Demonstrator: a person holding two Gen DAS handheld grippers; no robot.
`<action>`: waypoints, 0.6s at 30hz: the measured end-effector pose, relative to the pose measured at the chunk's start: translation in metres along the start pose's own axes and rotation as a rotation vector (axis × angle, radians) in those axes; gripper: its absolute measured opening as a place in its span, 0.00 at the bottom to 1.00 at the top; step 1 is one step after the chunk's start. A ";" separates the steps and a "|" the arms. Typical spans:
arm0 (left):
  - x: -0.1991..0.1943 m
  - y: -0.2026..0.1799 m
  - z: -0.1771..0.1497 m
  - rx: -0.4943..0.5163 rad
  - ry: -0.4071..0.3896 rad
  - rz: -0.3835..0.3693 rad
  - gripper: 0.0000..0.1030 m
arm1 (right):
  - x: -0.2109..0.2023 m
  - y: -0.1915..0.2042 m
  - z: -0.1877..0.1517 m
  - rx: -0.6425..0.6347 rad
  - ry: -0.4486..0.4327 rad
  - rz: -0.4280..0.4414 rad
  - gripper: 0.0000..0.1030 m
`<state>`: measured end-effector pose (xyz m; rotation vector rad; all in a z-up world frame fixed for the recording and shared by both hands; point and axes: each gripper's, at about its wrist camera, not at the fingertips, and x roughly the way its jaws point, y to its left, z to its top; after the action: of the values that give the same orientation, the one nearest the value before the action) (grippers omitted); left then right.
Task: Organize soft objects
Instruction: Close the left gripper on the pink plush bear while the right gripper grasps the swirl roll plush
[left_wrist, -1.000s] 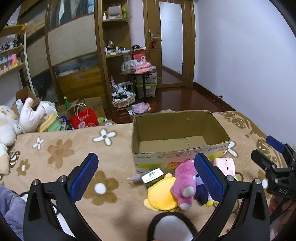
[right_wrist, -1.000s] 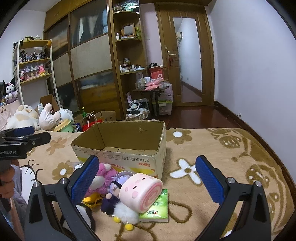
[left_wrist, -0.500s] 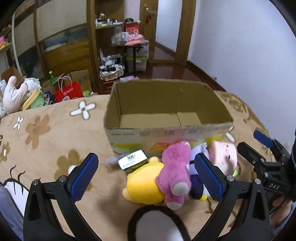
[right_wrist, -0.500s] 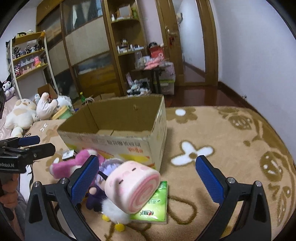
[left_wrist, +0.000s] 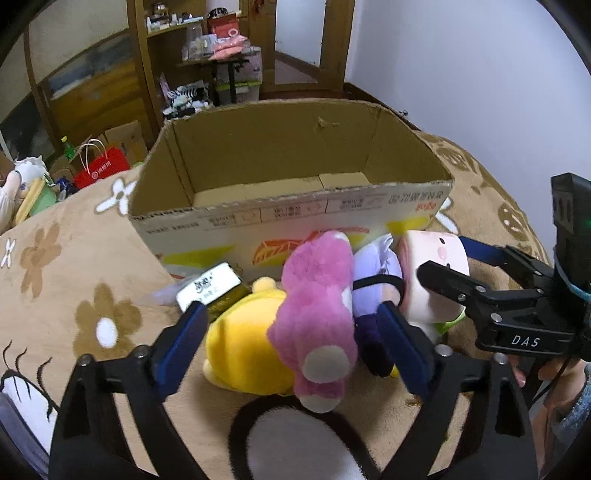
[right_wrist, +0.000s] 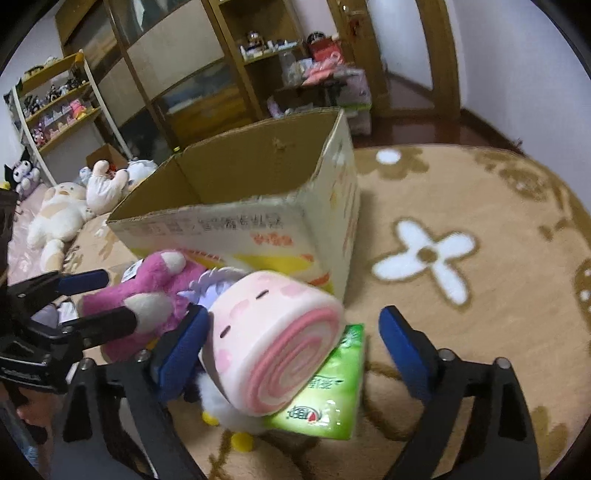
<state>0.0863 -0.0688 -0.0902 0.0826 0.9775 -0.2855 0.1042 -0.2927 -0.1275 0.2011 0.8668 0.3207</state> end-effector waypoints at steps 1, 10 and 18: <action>0.002 0.001 -0.001 -0.005 0.007 -0.012 0.72 | 0.002 0.000 -0.001 0.003 0.004 0.009 0.89; 0.016 -0.004 -0.006 -0.006 0.055 -0.080 0.44 | 0.011 0.004 -0.003 -0.013 0.074 0.019 0.58; 0.016 -0.006 -0.004 -0.003 0.072 -0.063 0.41 | 0.005 0.018 -0.008 -0.053 0.087 -0.045 0.47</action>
<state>0.0894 -0.0772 -0.1052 0.0593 1.0530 -0.3407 0.0976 -0.2736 -0.1305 0.1191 0.9462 0.3112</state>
